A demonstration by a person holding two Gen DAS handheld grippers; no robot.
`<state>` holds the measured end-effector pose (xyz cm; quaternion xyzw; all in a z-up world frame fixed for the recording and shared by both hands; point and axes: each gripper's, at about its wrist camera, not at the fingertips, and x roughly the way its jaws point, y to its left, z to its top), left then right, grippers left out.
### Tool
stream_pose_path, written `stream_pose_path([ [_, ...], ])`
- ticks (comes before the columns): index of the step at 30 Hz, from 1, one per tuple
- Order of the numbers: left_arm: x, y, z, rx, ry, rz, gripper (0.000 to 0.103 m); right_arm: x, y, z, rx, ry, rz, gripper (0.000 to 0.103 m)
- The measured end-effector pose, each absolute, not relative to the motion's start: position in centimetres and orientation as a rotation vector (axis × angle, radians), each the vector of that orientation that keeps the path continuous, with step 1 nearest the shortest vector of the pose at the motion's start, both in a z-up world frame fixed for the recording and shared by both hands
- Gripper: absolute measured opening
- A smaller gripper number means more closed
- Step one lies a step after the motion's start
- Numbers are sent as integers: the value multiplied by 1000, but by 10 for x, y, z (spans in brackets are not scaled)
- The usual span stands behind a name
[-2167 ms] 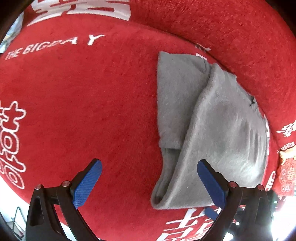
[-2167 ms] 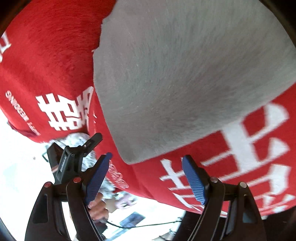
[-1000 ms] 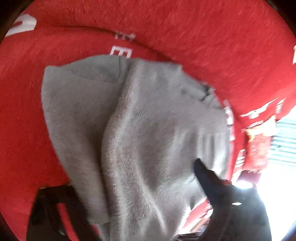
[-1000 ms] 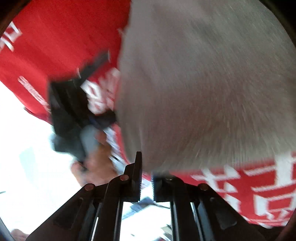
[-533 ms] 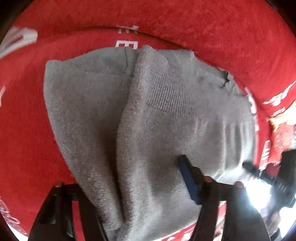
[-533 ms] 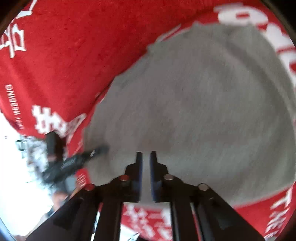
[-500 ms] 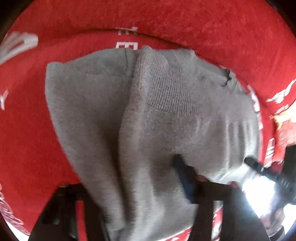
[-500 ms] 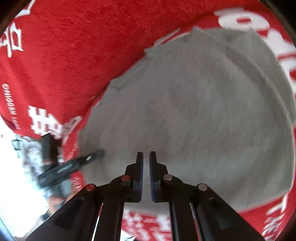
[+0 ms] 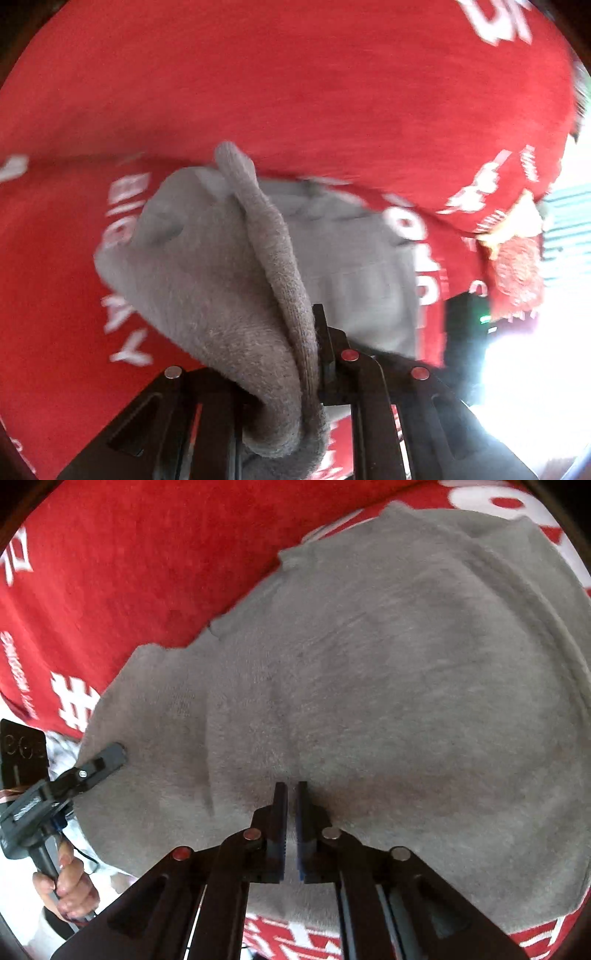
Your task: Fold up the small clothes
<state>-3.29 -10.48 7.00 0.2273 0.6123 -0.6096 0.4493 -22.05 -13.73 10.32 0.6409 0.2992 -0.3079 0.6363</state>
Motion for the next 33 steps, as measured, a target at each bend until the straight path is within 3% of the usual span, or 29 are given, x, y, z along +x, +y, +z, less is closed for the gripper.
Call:
stream_pose_path([
  [7, -150, -164, 97, 620, 1427, -1693, 16, -309, -140, 115, 1592, 428, -750, 7],
  [15, -218, -166, 38, 888, 1372, -1608, 17, -358, -143, 76, 1766, 294, -744, 10],
  [17, -221, -161, 45, 876, 1341, -1618, 32, -360, -144, 75, 1767, 281, -733, 10],
  [19, -216, -149, 61, 866, 1271, -1662, 67, -359, -147, 75, 1769, 279, -721, 10],
  [21, -227, -147, 79, 873, 1165, -1713, 72, -359, -149, 73, 1777, 278, -712, 10],
  [26, -244, -155, 106, 895, 1081, -1742, 72, -358, -153, 63, 1822, 207, -715, 10],
  [27, -236, -155, 112, 870, 1084, -1725, 72, -362, -152, 61, 1829, 186, -719, 11],
  [31, -200, -147, 116, 844, 1084, -1597, 72, -382, -148, 56, 1906, -41, -677, 41],
  [33, -175, -141, 113, 841, 1094, -1519, 72, -385, -151, 52, 1926, -103, -650, 48],
])
